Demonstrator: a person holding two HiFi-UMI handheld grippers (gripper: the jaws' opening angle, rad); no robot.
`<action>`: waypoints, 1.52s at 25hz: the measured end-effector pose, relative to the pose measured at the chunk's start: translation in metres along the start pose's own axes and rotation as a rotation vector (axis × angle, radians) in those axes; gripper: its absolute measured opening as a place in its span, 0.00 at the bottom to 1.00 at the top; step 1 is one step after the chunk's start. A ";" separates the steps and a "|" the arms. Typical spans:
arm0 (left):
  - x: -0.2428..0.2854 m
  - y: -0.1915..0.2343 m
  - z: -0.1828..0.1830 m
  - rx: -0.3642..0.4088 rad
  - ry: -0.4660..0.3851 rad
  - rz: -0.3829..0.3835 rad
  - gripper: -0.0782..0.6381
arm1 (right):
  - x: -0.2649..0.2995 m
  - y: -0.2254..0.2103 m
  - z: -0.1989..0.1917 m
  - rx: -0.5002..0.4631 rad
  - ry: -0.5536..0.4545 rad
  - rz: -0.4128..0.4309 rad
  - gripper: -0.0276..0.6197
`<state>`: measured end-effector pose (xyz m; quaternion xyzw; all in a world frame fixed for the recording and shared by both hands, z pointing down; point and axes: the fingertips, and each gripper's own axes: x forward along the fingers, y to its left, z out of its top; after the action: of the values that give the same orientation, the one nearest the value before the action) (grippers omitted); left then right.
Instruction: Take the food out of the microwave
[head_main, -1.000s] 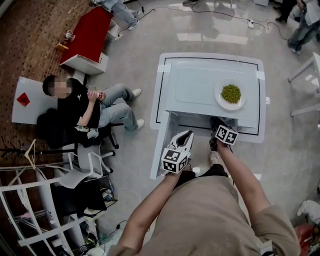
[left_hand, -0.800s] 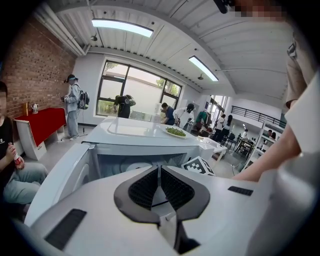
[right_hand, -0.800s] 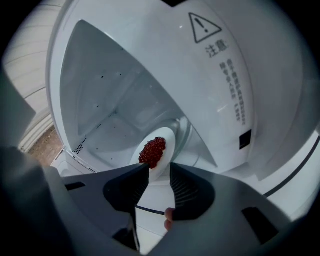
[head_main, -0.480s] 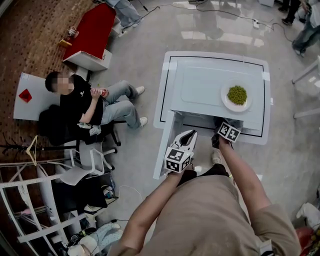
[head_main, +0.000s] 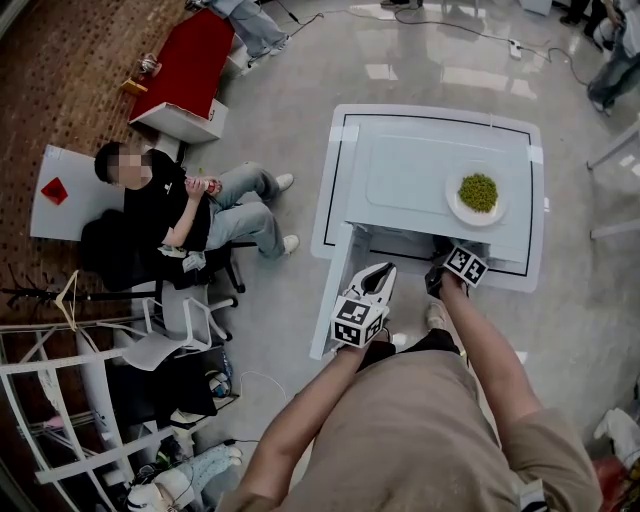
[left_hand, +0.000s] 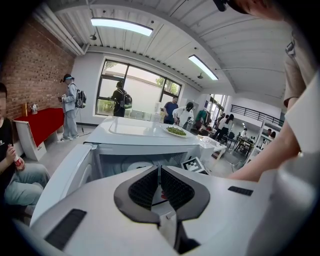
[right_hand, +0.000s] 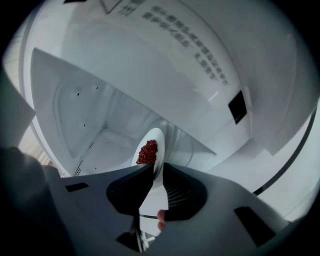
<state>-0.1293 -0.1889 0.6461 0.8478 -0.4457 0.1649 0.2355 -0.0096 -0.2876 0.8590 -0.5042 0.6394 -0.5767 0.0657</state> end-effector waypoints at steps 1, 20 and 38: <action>0.000 0.000 0.000 0.002 0.002 0.000 0.12 | -0.001 0.000 0.001 0.044 -0.010 0.014 0.13; -0.004 -0.003 0.001 0.009 -0.004 0.003 0.12 | -0.043 0.018 0.001 0.384 -0.106 0.288 0.07; -0.017 -0.012 0.001 -0.009 -0.034 0.016 0.12 | -0.102 0.038 -0.013 0.377 -0.021 0.375 0.06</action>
<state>-0.1285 -0.1718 0.6337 0.8457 -0.4572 0.1503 0.2306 0.0096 -0.2120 0.7812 -0.3616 0.6022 -0.6582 0.2707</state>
